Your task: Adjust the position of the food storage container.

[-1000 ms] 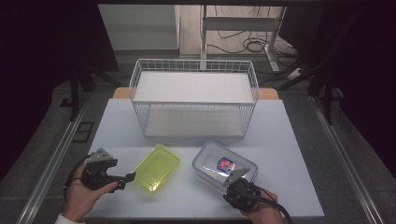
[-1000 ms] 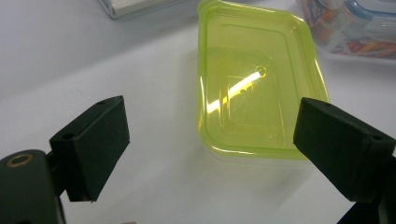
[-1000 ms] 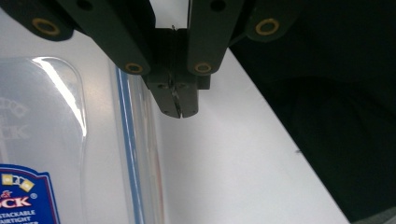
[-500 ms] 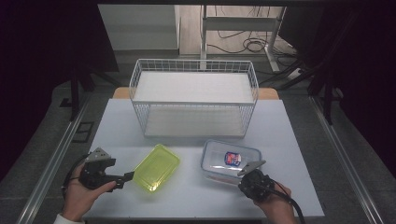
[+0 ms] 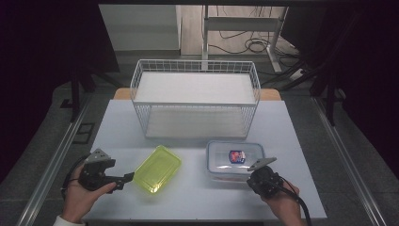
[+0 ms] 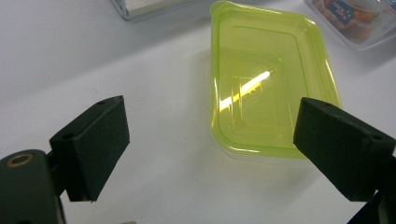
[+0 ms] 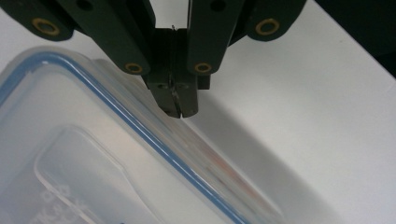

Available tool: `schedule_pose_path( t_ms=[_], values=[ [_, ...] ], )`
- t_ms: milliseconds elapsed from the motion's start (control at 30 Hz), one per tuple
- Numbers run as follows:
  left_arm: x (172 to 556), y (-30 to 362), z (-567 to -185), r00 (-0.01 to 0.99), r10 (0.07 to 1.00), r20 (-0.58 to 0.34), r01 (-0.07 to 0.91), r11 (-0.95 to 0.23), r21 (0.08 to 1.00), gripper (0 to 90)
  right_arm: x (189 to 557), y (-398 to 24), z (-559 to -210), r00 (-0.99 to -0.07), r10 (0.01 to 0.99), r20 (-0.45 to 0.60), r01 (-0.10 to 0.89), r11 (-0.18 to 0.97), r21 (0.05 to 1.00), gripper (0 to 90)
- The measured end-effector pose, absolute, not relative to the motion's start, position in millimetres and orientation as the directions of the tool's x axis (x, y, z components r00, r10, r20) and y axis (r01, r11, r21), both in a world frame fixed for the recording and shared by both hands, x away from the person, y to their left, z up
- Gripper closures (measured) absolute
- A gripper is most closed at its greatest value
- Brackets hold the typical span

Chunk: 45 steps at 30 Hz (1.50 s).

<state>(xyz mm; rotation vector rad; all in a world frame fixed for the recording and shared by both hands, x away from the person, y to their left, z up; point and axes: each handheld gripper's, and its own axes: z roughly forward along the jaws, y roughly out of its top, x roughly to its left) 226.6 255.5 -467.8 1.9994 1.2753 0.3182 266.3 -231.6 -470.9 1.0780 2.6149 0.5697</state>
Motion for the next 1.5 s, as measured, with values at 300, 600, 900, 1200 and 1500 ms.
schedule_pose_path(
  t_ms=[300,600,900,1200,1500],
  values=[
    [227,255,-468,0.476,0.863,-0.169,0.682,-0.241,0.69,10.1,272,-238,-472,-0.669,0.74,-0.077,0.632,0.62,0.464,89.4],
    [225,245,-466,0.487,0.847,-0.213,0.684,-0.218,0.696,10.1,262,-240,-454,-0.678,0.734,-0.046,0.611,0.597,0.52,89.3],
    [219,230,-447,0.51,0.834,-0.209,0.647,-0.213,0.732,10.3,255,-238,-431,-0.683,0.73,-0.018,0.575,0.553,0.603,52.0],
    [219,220,-440,0.534,0.819,-0.209,0.636,-0.226,0.738,10.1,270,-266,-417,-0.605,0.795,0.05,0.622,0.432,0.653,45.6],
    [220,220,-442,0.535,0.822,-0.193,0.637,-0.242,0.732,9.8,314,-315,-421,-0.417,0.904,0.088,0.733,0.278,0.621,56.7]
  ],
)
